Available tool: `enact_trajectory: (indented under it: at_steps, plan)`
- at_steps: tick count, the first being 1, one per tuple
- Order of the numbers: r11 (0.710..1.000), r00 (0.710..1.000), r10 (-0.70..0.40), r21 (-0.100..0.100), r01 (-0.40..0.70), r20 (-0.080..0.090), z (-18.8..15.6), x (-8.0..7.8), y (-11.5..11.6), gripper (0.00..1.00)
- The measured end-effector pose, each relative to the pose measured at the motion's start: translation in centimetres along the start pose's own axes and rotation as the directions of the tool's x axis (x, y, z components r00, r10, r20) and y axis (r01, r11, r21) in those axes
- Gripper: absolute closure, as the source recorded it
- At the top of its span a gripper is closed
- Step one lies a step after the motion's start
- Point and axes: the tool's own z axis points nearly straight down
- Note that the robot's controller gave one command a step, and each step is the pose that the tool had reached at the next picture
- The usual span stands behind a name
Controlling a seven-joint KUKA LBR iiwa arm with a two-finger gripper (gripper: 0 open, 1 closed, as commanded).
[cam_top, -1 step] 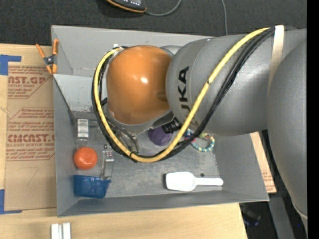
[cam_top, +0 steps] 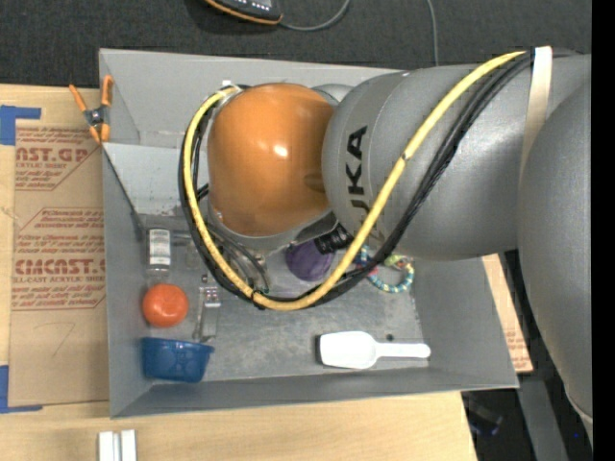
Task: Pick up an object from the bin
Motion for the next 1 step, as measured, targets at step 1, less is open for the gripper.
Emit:
enact_trajectory:
  at_steps: [1]
  plan:
    - [0.999, 0.999, -0.050, -0.003, 0.050, 0.001, 12.12, -2.84, 1.04, 0.00]
